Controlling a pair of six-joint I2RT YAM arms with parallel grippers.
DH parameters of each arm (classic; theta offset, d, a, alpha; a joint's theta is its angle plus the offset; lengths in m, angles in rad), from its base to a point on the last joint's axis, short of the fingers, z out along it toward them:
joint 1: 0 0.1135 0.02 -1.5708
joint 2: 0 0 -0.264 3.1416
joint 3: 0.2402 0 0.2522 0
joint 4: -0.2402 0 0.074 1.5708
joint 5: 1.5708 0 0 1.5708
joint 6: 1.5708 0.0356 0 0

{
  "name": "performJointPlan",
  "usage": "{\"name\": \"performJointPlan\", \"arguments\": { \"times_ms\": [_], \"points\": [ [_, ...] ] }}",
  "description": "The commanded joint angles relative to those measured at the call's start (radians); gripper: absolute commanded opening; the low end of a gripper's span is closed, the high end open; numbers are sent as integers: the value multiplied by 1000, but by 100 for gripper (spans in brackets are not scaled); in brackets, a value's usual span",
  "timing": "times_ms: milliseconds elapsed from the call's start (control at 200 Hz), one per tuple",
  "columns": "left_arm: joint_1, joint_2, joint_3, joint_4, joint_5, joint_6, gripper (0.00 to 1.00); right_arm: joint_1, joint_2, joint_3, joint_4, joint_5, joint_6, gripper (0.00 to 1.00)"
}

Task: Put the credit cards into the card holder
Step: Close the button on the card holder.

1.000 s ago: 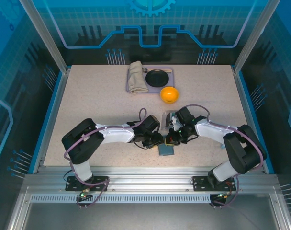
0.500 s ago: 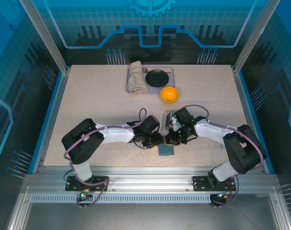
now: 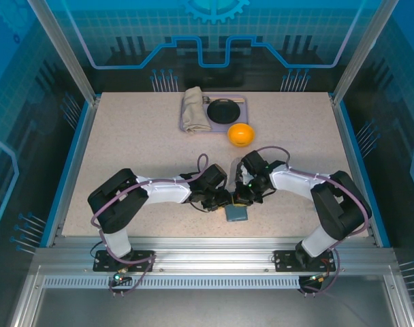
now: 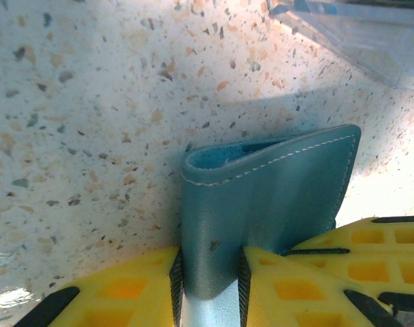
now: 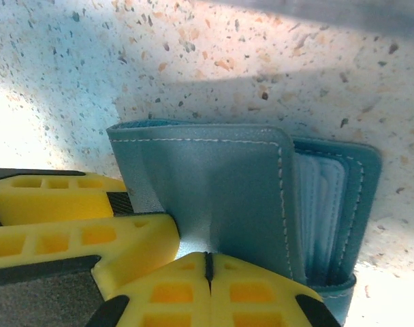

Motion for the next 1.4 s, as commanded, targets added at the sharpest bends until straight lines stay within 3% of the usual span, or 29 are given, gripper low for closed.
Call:
{"name": "performJointPlan", "arguments": {
  "times_ms": [0, 430, 800, 1395],
  "points": [
    [-11, 15, -9, 6, 35, -4, 28, 29, 103, -53, -12, 234, 19, 0],
    [-11, 19, -3, -7, 27, -4, 28, 5, -115, -15, -64, 128, -25, 0],
    [-12, 27, 5, -4, 33, -3, 28, 17, -71, -9, -11, 31, -29, 0],
    [-11, 22, -2, 2, 33, -6, 28, 31, -11, -4, -34, 53, -40, 0]
  ]
}}
